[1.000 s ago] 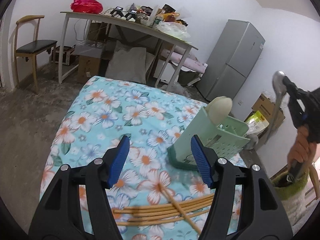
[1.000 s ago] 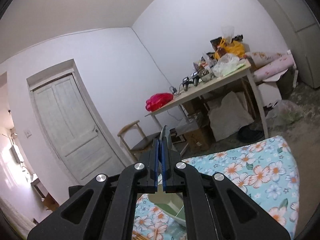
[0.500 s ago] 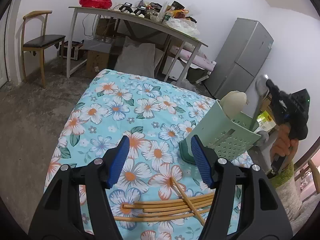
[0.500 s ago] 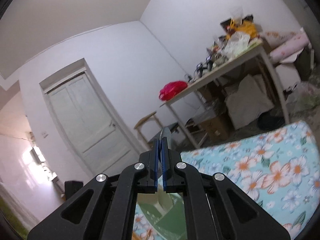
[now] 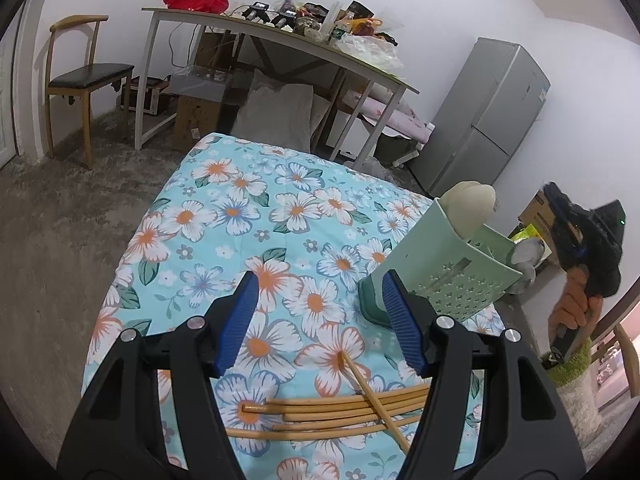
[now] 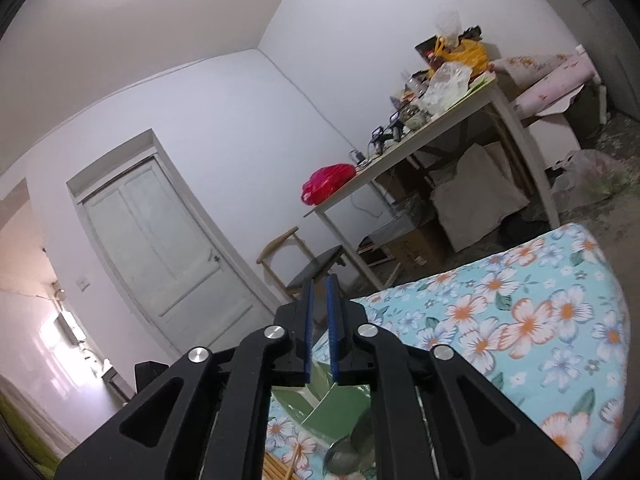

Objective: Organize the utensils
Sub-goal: 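Lower the metal spoon into the green caddy and open the right tool, then reach the left tool to the bamboo chopsticks and close on one, then close the right tool on another chopstick while the left tool holds its chopstick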

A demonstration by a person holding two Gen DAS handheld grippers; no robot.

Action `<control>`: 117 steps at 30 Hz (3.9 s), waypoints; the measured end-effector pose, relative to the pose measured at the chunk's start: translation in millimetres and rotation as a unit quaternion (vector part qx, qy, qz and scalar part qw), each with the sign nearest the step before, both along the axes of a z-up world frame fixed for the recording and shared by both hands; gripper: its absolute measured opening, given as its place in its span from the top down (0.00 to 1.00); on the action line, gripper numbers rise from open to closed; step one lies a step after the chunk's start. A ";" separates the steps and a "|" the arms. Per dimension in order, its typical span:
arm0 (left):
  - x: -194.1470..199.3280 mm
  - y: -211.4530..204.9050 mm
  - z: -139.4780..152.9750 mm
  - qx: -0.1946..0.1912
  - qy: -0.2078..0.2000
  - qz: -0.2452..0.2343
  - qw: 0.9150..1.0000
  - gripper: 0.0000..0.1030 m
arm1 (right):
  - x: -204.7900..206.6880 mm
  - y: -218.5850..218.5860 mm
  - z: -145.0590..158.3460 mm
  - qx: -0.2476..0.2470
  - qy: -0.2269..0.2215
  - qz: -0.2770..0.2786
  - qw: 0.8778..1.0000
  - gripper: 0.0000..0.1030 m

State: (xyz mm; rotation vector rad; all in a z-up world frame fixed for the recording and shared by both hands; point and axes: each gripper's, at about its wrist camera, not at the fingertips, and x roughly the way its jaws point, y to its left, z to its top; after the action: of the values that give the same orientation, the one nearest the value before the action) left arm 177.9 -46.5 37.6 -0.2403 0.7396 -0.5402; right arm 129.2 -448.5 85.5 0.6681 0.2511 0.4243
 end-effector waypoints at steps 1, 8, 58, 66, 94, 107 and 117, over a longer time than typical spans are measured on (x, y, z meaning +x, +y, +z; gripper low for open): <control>-0.9 0.2 -0.3 -0.001 0.000 0.000 1.000 0.40 | -9.7 0.6 3.2 -0.005 -0.002 -0.008 1.000 0.81; -9.7 1.5 -5.5 -0.001 0.003 -0.011 1.000 0.39 | -83.1 21.0 19.1 -0.046 0.001 -0.067 0.997 0.40; -45.1 59.5 -98.3 -0.071 0.194 0.060 0.977 0.89 | -101.7 193.2 -144.0 -0.338 0.337 -0.046 0.877 0.06; -54.7 67.6 -103.6 -0.057 0.189 0.060 0.978 0.87 | -88.6 214.9 -114.4 -0.338 0.299 -0.038 0.892 0.26; -65.2 68.9 -103.0 -0.026 0.178 0.057 0.982 0.85 | -58.7 279.2 -121.0 -0.473 0.260 0.115 0.834 0.87; -63.8 69.1 -102.9 -0.027 0.179 0.056 0.982 0.85 | -48.5 283.4 -102.8 -0.456 0.245 0.118 0.847 0.79; -63.0 69.3 -103.4 -0.026 0.180 0.055 0.982 0.85 | -24.8 306.5 -121.6 -0.422 0.259 0.157 0.855 0.88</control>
State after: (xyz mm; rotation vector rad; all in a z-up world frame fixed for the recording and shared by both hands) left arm 114.9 22.8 -65.9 -0.4331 1.0574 -0.4143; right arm 104.4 -142.0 -36.0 -0.1561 1.0084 0.3880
